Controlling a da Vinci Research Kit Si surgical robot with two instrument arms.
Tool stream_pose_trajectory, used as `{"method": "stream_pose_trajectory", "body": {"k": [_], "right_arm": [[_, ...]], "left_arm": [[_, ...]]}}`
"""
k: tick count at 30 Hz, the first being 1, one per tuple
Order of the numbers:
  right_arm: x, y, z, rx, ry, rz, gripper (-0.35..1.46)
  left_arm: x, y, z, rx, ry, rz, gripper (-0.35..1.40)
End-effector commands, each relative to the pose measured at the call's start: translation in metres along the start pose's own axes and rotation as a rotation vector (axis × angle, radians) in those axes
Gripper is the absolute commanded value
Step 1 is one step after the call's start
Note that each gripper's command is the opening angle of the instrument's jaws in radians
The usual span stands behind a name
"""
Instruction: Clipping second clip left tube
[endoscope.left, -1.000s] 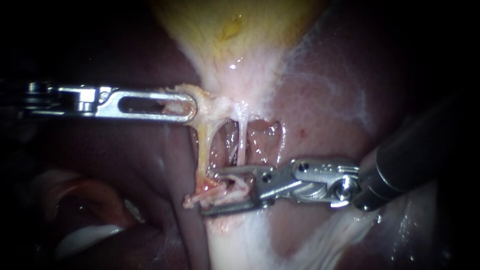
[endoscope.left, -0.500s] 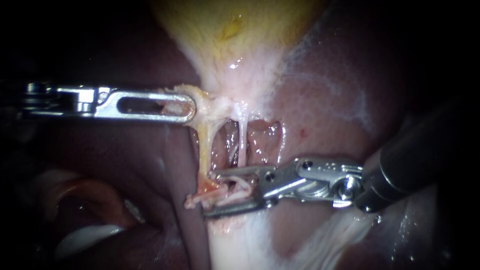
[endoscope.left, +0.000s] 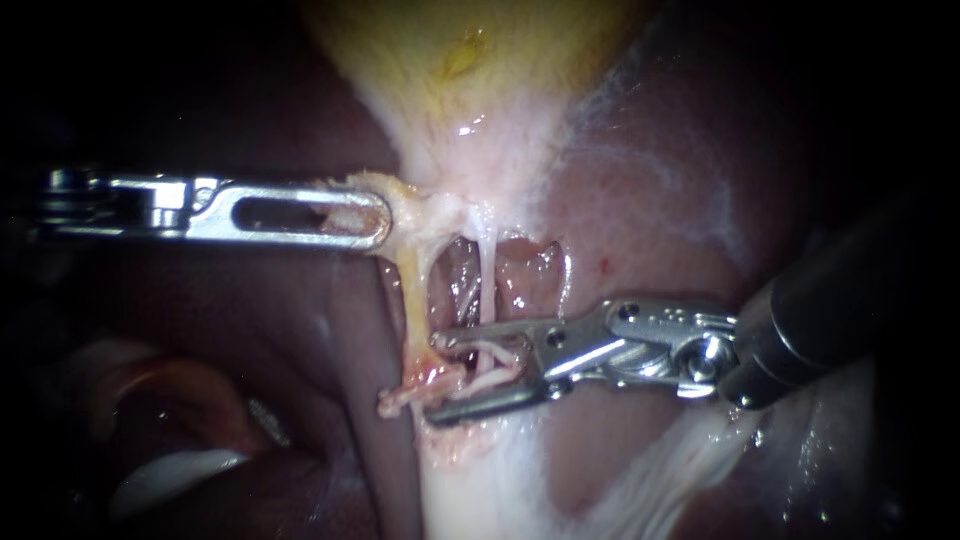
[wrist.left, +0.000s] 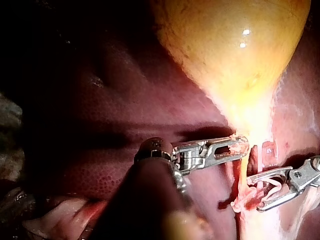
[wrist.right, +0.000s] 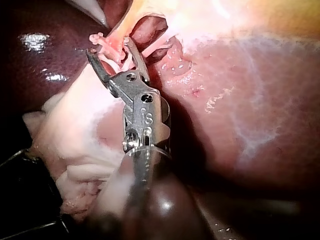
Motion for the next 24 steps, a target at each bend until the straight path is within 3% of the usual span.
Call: {"method": "stream_pose_trajectory", "body": {"k": [1,11,17,24], "right_arm": [[0.0000,0.0001,0.0000,-0.001,0.000,0.000,0.43],[-0.0001,0.0011,-0.0002,-0.009,0.002,0.001,0.43],[0.0001,0.0011,0.0005,-0.014,0.003,0.001,0.43],[0.0007,0.0004,0.0016,0.024,0.023,0.023,0.43]], "left_arm": [[0.0000,0.0000,0.0000,-0.001,0.000,0.000,-0.35],[0.0000,-0.0001,0.0000,-0.001,0.000,0.000,-0.35],[0.0000,-0.0001,0.0000,-0.001,-0.001,0.000,-0.35],[0.0000,-0.0001,0.0001,-0.001,-0.001,0.000,-0.35]]}}
